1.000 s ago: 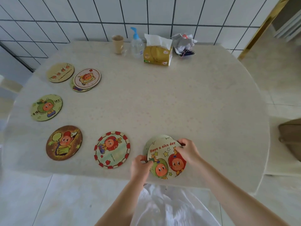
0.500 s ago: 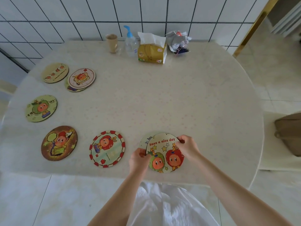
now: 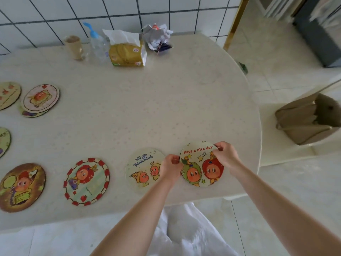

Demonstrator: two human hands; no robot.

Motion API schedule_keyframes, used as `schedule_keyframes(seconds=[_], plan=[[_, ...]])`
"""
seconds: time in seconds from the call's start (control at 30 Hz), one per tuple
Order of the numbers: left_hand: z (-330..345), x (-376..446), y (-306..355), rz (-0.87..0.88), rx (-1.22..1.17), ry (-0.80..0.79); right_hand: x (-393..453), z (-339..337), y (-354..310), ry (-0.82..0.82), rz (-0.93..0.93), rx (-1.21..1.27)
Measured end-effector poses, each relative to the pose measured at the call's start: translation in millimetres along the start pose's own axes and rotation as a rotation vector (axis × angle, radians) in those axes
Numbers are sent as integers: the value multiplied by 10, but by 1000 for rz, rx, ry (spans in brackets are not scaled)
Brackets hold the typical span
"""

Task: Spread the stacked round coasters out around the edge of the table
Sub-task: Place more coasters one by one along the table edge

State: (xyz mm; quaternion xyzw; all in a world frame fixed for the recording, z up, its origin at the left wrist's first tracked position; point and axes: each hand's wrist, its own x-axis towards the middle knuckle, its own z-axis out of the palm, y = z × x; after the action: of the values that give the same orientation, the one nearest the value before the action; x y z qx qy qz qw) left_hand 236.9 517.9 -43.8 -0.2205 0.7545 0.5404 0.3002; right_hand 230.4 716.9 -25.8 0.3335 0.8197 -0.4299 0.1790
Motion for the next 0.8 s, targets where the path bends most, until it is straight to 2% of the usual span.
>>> schedule_keyframes(seconds=[0.43,0.57,0.67,0.8], plan=[[312,227,192,231,341,-71,113,-165,425,65,125,-152],[268,315,221,268,405,-93,135,-182,336,120,39,-204],[136,359,268,257,367,-84,155,-161,130,147,-49,-218],[-224,447,311,228,295,-54,173,81,-358,79,-145,-183]])
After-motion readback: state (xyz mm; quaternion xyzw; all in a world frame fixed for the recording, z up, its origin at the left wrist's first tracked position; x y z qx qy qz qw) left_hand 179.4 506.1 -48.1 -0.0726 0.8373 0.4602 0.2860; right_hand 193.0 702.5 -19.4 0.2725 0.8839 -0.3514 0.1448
